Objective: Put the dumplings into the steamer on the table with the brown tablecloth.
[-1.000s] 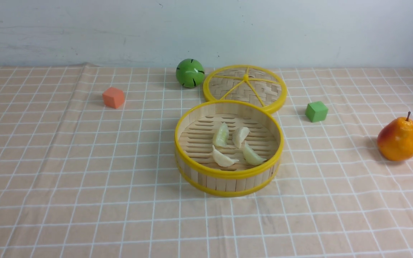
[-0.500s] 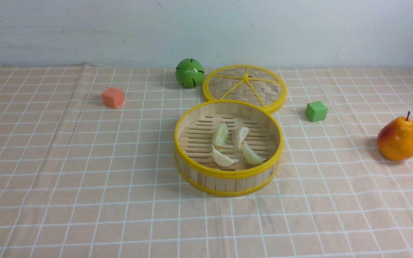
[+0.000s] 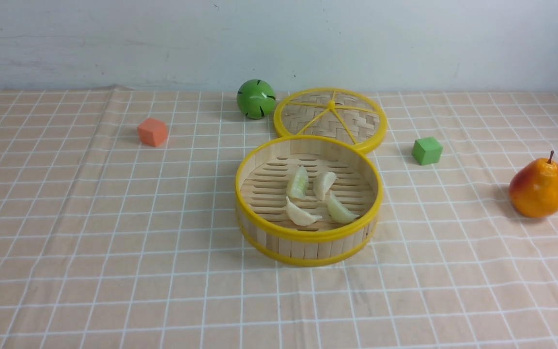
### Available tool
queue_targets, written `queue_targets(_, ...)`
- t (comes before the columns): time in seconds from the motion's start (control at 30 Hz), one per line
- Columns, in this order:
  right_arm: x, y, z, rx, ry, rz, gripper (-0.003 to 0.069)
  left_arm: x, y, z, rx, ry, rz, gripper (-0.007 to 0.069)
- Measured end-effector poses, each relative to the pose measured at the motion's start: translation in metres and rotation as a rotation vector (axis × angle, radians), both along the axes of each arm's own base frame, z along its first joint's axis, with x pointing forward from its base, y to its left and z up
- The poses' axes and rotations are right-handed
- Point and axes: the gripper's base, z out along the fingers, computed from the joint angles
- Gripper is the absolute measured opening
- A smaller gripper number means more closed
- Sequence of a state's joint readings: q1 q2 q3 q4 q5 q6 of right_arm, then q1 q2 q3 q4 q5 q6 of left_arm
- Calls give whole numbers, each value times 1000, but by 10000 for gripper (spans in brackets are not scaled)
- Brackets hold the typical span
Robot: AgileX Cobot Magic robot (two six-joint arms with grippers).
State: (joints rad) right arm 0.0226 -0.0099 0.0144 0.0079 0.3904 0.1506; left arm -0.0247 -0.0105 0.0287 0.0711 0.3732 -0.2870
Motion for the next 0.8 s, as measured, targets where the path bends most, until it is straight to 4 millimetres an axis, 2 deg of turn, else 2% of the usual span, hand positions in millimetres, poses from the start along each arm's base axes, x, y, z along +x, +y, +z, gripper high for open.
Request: queue_targets(0.8,0,0,0,1,0,0,60,0,0,-1,0,10,1,-14)
